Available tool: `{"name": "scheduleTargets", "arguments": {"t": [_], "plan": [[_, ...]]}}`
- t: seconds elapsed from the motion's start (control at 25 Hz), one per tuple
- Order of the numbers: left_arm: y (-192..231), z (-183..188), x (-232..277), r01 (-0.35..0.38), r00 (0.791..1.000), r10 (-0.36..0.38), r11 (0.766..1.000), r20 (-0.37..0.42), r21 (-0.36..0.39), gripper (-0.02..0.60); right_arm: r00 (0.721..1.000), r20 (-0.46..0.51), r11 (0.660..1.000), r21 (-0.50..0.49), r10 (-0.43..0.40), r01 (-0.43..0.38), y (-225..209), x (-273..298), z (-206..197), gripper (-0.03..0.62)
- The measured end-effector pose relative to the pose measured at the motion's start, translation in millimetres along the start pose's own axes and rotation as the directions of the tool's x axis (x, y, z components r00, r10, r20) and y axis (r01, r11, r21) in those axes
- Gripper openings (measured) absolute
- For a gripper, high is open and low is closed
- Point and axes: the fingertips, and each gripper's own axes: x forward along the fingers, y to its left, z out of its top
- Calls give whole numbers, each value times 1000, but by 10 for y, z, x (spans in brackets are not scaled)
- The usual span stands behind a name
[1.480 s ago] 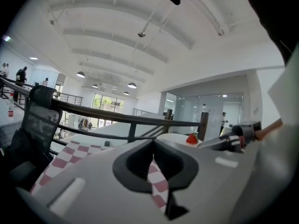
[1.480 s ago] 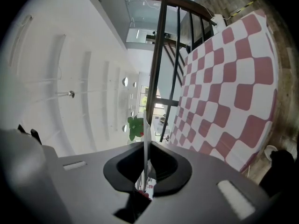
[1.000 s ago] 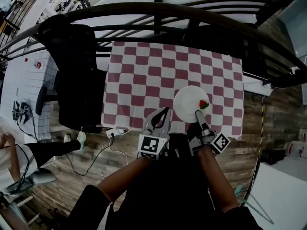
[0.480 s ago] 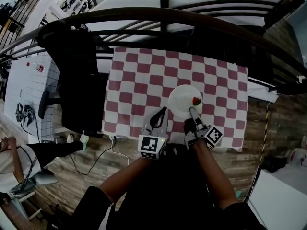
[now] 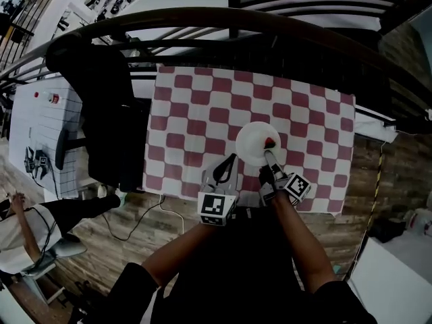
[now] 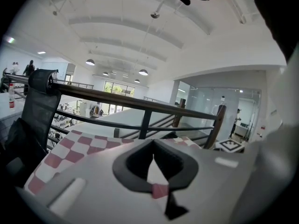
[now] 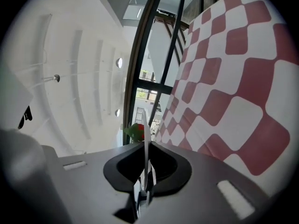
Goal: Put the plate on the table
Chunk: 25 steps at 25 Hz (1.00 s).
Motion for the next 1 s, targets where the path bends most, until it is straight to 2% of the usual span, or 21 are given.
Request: {"name": "scheduleTargets", "arguments": {"t": [0.04,0.16,0.32,0.44,0.6,0.72,1.0], "plan": [[1,5,31,1,1000,-1,1000,-2,-1,8,1000,-4,1000,7,-4,4,-63,29,22,15],[5,-38,100,5,1000,-5,1000,-26,1,8,998,-6,997,50,59,-59,-162,168,60,15],[2,-96,139,2,998,0,999,-70,36,8,1000,-25,996,84,10,-8,-423,226,40,15],[-32,-111,178,10,996,-7,999,-84,32,8,999,-23,994,96,44,-42,-501,324,82,15],[-9,-191,204,6,996,-5,1000,-93,7,8,999,-34,996,85,-2,5,-675,368,104,15],[22,-203,222,-8,994,11,1000,-111,28,8,998,-36,995,86,45,-42,-669,477,100,15],[3,-198,309,-16,992,22,998,-123,54,8,998,-67,996,84,19,-14,-861,629,68,15]]}}
